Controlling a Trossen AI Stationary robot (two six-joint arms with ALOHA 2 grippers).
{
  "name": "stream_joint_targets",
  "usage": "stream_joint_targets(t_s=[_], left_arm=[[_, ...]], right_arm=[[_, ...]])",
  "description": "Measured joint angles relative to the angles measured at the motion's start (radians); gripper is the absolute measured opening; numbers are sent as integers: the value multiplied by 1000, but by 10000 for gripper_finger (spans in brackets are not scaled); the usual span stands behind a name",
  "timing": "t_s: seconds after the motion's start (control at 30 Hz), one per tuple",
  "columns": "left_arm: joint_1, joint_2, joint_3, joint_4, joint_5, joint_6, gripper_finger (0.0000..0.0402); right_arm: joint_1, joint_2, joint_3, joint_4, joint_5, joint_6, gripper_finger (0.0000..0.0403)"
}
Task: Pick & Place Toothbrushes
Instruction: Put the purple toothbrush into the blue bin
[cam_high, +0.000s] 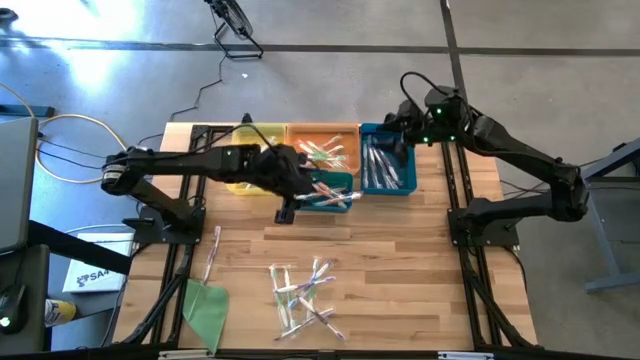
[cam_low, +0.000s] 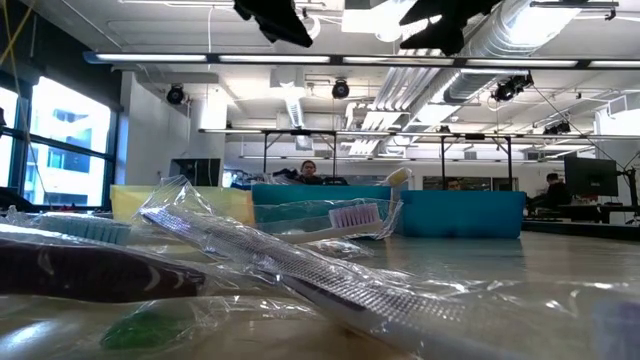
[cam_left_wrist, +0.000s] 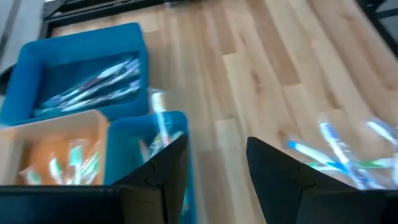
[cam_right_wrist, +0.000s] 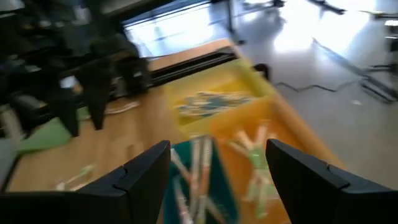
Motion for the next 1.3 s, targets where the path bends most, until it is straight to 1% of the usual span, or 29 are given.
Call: stream_joint_targets(t_s=[0.1,0.2,0.27,0.33,0.47,0.53,0.63,0.8,1.0,1.1,1.3], left_arm=[[-36,0,0,0,-1,-24,157],[-68,-18,-1,-21,-16,-17,157],[-87,-46,-1,-40,-59,-15,157],[-106,-79,-1,-72,-131,-14,157],[-166,-159,-1,-99,-307,-13,157],[-201,-199,-1,-112,-375,-13,157],[-254,-244,-5,-123,-433,-16,157],[-325,-322,-79,-105,-510,-36,157],[-361,-382,-201,-40,-522,-62,157],[-361,-412,-255,-3,-511,-68,157],[-361,-482,-349,110,-507,-48,157]], right_arm=[[40,0,0,-6,-25,-10,258],[90,-1,0,-21,-22,-22,258],[126,-1,0,-23,-22,-22,258],[165,-1,0,-23,-13,-23,258],[246,-1,0,-18,80,-18,258],[282,-1,0,-5,130,2,258],[339,0,0,28,180,30,258],[452,38,0,119,265,45,258],[578,110,0,229,345,82,258],[636,156,0,253,393,92,258],[719,223,0,269,477,188,258]])
